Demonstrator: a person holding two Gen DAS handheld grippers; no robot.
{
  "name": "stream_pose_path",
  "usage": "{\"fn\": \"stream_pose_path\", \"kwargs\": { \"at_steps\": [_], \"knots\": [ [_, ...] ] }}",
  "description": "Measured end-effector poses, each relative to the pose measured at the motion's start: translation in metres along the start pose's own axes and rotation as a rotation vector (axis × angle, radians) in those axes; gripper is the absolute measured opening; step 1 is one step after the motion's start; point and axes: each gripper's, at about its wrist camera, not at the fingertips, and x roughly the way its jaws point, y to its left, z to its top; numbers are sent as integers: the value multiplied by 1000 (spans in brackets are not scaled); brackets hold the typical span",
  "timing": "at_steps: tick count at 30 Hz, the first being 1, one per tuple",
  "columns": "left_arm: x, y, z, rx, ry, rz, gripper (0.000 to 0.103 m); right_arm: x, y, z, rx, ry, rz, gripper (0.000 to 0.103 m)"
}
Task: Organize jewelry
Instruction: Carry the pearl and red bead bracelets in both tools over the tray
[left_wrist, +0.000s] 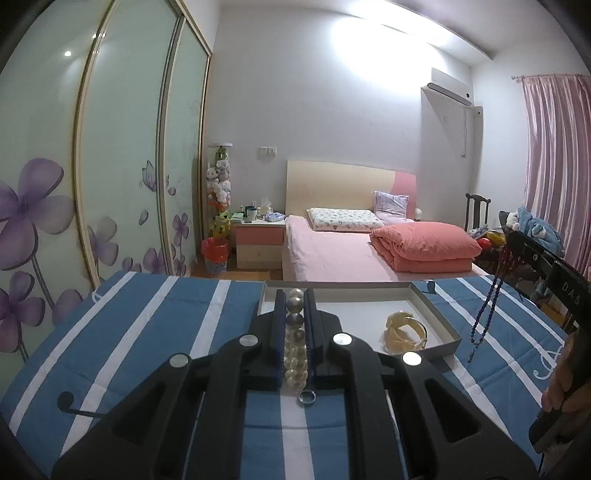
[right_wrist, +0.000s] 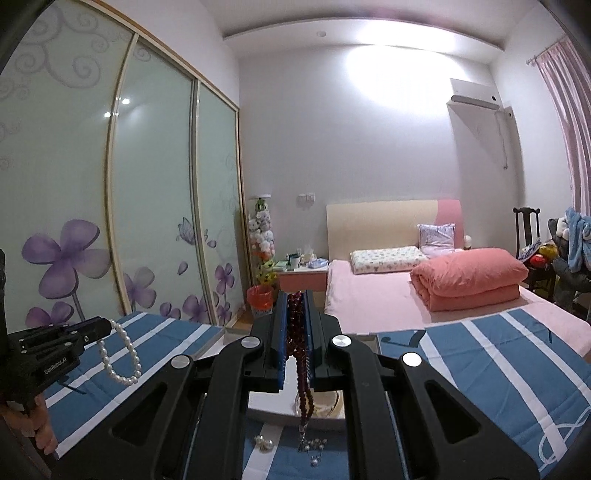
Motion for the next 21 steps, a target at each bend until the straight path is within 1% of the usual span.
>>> {"fn": "stream_pose_path", "kwargs": {
  "at_steps": [9, 21],
  "knots": [
    [17, -11, 6, 32, -16, 22, 10, 10, 2, 3, -13, -33, -8, 9],
    [47, -23, 17, 68, -21, 105, 10, 31, -2, 3, -4, -38, -41, 9]
  ]
}}
